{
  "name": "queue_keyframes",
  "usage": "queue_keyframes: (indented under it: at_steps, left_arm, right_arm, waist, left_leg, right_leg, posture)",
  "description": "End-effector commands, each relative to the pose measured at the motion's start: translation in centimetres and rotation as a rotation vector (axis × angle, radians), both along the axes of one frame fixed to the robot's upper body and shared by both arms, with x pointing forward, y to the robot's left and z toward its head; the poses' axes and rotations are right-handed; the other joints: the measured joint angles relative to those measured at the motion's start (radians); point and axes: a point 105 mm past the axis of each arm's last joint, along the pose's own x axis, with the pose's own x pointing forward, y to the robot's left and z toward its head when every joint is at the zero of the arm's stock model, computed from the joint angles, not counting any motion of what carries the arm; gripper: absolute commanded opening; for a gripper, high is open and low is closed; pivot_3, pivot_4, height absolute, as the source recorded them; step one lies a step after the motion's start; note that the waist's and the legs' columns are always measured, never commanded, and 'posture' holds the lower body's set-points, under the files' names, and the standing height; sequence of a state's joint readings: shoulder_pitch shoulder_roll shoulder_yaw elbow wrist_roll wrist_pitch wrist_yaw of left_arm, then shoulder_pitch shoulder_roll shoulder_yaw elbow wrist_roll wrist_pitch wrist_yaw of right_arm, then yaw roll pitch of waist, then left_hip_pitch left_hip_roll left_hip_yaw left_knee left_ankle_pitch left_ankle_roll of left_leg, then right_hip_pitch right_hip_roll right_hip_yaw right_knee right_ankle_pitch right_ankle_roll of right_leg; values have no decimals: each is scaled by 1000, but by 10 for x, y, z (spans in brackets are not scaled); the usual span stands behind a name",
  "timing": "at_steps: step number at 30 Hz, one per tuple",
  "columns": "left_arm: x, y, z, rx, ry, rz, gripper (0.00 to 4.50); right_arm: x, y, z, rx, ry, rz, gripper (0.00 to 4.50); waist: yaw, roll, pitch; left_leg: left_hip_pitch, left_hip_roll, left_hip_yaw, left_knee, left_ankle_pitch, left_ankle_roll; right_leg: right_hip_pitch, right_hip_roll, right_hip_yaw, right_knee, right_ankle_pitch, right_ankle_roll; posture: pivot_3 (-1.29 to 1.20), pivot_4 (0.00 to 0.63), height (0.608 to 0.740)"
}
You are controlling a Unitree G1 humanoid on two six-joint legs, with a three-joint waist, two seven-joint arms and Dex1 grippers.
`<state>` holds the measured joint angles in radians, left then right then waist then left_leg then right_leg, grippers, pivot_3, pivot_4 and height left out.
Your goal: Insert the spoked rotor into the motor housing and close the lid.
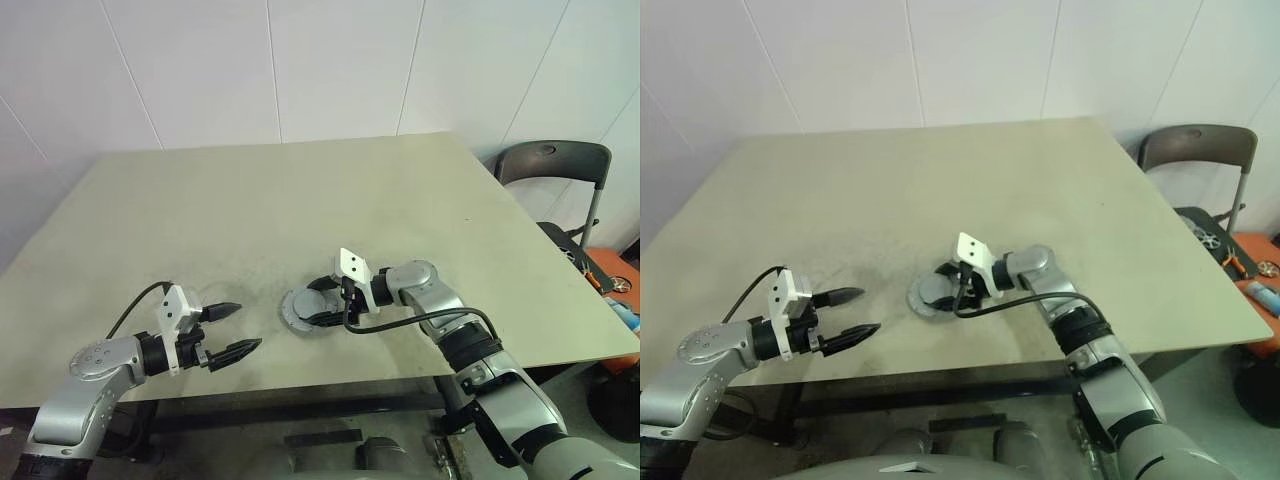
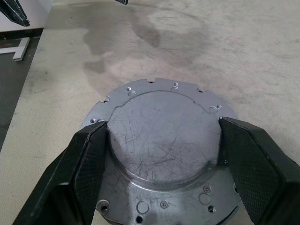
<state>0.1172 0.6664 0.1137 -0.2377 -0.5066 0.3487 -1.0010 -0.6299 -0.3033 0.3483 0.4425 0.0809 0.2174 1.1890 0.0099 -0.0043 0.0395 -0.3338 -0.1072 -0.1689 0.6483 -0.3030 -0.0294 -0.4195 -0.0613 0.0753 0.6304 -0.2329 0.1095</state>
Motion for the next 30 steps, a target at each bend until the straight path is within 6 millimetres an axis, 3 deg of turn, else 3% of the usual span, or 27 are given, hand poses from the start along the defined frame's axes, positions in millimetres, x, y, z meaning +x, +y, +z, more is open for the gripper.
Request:
queue_keyframes:
  at_steps: [1,8,18,30]
  left_arm:
    - [2,3,11,-8,-34,2,4500]
    - [4,1,9,-18,-14,16,4500]
    - [20,-3,7,-8,-15,65,4500]
    - [15,3,11,4,-33,26,4500]
  right_arm:
    - [0,-7,-10,-53,26,-12,3399]
    - [-1,-11,-15,-79,25,-9,3399]
    - [3,-11,-18,-98,32,-42,3399]
    - [5,-11,-21,-115,66,-76,3399]
  waist:
    - [0,0,0]
    - [1,1,0]
    - [1,0,0]
    - [1,1,0]
  left_leg:
    - [1,0,0,0,0,0]
    - [13,0,0,-2,0,0]
    - [14,0,-1,-1,0,0]
    - [14,0,-1,-1,0,0]
  right_leg:
    - [1,0,0,0,0,0]
    - [13,0,0,-2,-1,0]
    - [14,0,0,-2,-1,0]
    - [14,0,0,-2,-1,1]
  posture:
    - [0,0,740]
    - [0,0,740]
    - [0,0,740]
    - [0,0,740]
